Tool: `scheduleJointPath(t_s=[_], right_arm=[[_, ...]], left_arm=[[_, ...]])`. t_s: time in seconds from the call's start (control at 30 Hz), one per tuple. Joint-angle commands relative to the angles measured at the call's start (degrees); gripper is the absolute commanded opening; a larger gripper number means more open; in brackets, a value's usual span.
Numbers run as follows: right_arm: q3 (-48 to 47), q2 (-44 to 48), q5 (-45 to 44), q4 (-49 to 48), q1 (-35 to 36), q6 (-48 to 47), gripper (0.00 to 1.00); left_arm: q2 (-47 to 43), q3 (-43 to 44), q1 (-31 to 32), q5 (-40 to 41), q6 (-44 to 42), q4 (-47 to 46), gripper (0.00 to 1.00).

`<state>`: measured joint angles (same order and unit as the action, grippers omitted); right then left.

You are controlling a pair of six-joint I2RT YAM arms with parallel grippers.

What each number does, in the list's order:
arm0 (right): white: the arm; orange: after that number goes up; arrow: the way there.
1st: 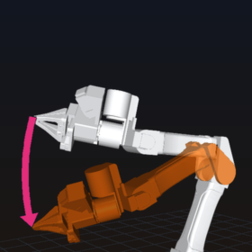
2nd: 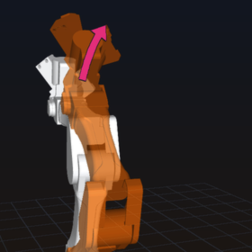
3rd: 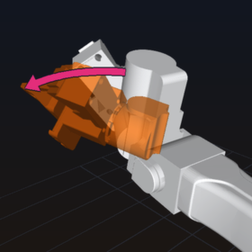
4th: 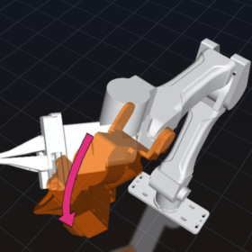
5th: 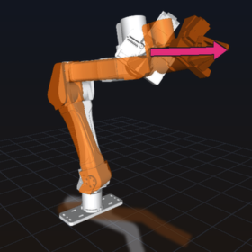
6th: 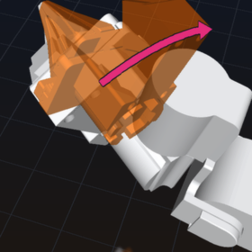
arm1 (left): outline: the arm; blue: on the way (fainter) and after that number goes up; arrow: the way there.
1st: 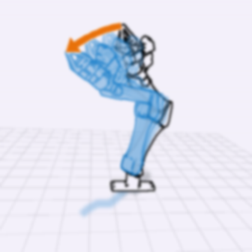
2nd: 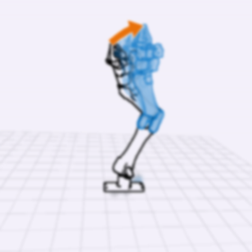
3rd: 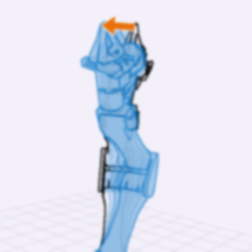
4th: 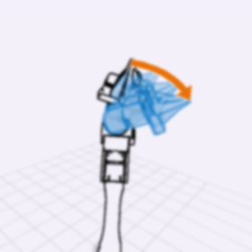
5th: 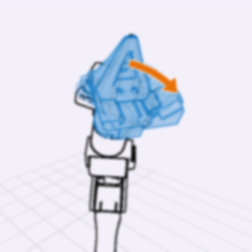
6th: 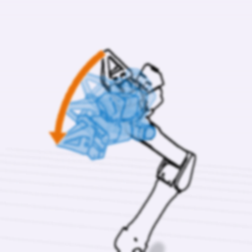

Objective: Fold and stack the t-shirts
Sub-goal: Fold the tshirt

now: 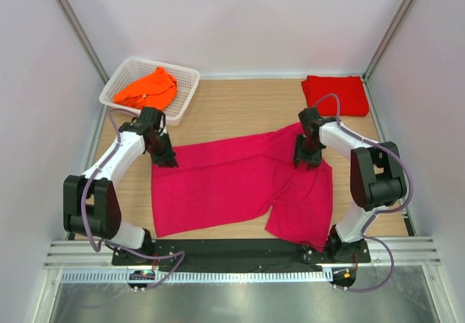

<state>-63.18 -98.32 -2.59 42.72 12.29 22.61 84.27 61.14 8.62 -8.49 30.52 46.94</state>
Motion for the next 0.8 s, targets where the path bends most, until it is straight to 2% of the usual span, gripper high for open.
scheduleJointPath(t_s=[0.0, 0.2, 0.3, 0.43, 0.6, 0.77], right_arm=[[0.9, -0.2, -3.2, -3.3, 0.4, 0.1, 0.46], [-2.4, -0.7, -7.9, -3.1, 0.5, 1.6, 0.24], [-4.6, -1.8, -10.3, -2.3, 0.5, 2.6, 0.16], [-8.8, -3.6, -11.5, -2.2, 0.5, 3.9, 0.17], [-15.6, -12.7, -12.6, -4.5, 0.5, 3.5, 0.22], [-27.9, -19.7, -15.6, -0.6, 0.4, 2.2, 0.28]], left_arm=[[2.6, 2.8, 0.0, -0.9, -3.2, 0.0, 0.17], [6.7, 5.1, 0.0, -1.2, -5.9, -2.6, 0.16], [8.8, 6.9, 0.0, -1.4, -7.4, -2.2, 0.15], [9.4, 6.4, 0.0, -2.8, -7.8, -2.5, 0.15], [9.2, 4.7, 0.0, -3.4, -8.3, -3.0, 0.14], [9.2, 4.7, 0.0, -3.2, -8.5, -2.6, 0.13]])
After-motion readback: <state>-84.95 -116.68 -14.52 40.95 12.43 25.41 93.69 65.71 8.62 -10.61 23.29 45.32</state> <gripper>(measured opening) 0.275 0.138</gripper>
